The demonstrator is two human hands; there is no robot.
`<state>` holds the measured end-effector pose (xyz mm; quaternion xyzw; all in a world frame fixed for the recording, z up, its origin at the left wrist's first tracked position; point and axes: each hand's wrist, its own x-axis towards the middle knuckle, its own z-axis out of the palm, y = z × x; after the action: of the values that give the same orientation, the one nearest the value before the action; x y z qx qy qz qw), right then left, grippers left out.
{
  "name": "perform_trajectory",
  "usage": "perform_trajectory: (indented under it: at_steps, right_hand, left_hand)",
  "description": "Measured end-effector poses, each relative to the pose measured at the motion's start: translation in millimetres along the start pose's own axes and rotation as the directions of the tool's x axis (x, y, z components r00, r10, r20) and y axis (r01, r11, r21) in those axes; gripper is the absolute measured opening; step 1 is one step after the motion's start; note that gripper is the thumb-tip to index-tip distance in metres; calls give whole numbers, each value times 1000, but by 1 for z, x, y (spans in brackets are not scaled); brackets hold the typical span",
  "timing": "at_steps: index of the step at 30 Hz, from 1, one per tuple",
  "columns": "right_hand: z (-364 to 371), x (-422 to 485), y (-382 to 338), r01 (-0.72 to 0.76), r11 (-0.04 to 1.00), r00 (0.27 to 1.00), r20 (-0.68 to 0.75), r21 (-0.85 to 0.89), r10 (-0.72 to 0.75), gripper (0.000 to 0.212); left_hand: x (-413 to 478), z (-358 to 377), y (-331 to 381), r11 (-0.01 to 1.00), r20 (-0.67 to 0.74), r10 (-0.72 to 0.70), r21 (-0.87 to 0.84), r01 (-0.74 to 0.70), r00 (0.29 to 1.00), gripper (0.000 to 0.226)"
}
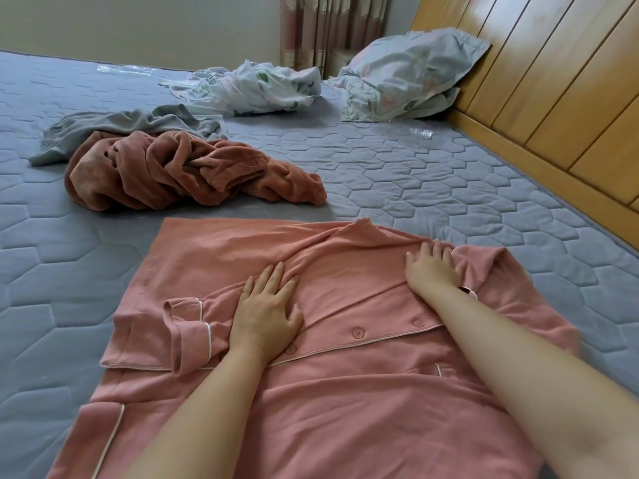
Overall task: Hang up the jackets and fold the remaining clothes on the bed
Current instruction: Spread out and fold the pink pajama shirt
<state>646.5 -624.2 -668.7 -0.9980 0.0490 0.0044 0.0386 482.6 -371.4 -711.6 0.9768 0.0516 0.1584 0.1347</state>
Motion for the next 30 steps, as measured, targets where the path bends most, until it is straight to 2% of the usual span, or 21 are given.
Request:
perform_trajectory:
  at_steps: [2, 4, 6, 8, 10, 14, 16, 18, 20, 22, 24, 27, 30]
  right_hand:
    - [-3, 8, -14, -11, 998, 991, -129, 62, 19, 56]
    - [-6, 12, -28, 160, 985, 959, -247, 58, -141, 48]
    - [-4, 15, -43, 310, 947, 916, -290, 78, -276, 36]
    - [-5, 19, -59, 308, 913, 939, -238, 267, -247, 30]
    - [-13, 25, -74, 229, 896, 972, -145, 380, -187, 33]
    - [-26, 46, -86, 208, 943, 969, 81, 260, -236, 44]
    - [-30, 55, -90, 167, 956, 986, -10, 240, -169, 38]
    - [-31, 55, -93, 115, 981, 972, -221, 157, -79, 32]
    - [-25, 35, -104, 161, 976, 944, -310, 149, -108, 34]
    - [-9, -2, -118, 294, 935, 913, -346, 199, -214, 41]
    - [10, -44, -125, 387, 895, 902, -291, 221, -318, 52]
    - [36, -91, -117, 399, 904, 916, -100, 155, -388, 58]
    - [40, -113, -107, 394, 911, 918, -4, 121, -396, 57]
  left_hand:
    - [1, 0, 0, 1000, 11, -25, -17, 25, 1000, 73]
    - [1, 0, 0, 999, 11, -30, -24, 30, 1000, 74]
    - [0, 0, 0, 999, 6, -26, -22, 26, 1000, 72]
    - [0, 0, 0, 999, -4, -25, -25, 25, 1000, 70]
    - [1, 0, -1, 999, -17, -26, -30, 26, 1000, 67]
    - [2, 0, -1, 999, -24, -20, -25, 20, 1000, 64]
    - [2, 1, 0, 1000, -27, -14, -22, 14, 1000, 63]
    - [3, 1, -1, 1000, -29, -12, -20, 12, 1000, 63]
    - [3, 1, 0, 1000, -36, -12, -23, 12, 999, 62]
    - [3, -1, 1, 1000, -36, -5, -31, 4, 999, 62]
    - [1, -5, 3, 999, -49, -11, -42, 9, 999, 64]
    - [-3, -18, 7, 992, -58, -120, -54, 117, 991, 68]
    - [-14, -27, 4, 988, 36, -140, 79, 137, 990, 64]
